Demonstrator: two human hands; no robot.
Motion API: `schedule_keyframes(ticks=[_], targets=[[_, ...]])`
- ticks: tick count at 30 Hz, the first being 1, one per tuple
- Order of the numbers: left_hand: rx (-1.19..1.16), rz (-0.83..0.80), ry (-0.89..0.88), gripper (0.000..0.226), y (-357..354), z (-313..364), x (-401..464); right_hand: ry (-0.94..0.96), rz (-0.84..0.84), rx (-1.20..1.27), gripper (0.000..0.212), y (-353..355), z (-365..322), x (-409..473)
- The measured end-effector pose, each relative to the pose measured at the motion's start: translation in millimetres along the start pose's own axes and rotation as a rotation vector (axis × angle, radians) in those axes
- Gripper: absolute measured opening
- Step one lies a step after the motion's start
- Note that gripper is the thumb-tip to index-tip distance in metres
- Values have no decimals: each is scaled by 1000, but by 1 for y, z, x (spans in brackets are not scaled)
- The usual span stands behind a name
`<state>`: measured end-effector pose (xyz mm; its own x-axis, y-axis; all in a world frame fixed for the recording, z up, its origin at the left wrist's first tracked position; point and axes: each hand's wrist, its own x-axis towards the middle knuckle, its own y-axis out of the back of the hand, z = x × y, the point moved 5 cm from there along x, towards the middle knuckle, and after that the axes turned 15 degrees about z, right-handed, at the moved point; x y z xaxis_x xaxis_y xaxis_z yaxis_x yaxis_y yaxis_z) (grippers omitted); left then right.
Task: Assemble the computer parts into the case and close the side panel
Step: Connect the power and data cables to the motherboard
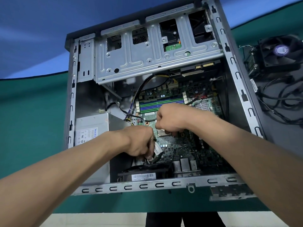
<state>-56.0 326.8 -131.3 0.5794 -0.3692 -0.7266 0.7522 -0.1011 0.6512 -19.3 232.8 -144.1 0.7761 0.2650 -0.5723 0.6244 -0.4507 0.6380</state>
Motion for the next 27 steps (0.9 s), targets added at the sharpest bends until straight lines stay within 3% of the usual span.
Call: schedule_keyframes(ticks=[8, 12, 14, 16, 19, 27], targets=[[226, 86, -64, 15, 5, 3, -7, 2, -12, 13, 20, -1, 1, -1], [301, 147, -115, 35, 7, 5, -9, 5, -9, 11, 20, 0, 0, -2], [289, 149, -120, 29, 7, 6, -9, 9, -1, 0, 20, -1, 0, -2], [237, 129, -113, 9, 6, 5, -7, 7, 3, -7, 21, -1, 1, -2], [175, 104, -107, 20, 3, 3, -6, 5, 4, -14, 21, -1, 1, -2], [132, 106, -68, 20, 2, 1, -4, -3, 0, -9, 21, 0, 3, -2]])
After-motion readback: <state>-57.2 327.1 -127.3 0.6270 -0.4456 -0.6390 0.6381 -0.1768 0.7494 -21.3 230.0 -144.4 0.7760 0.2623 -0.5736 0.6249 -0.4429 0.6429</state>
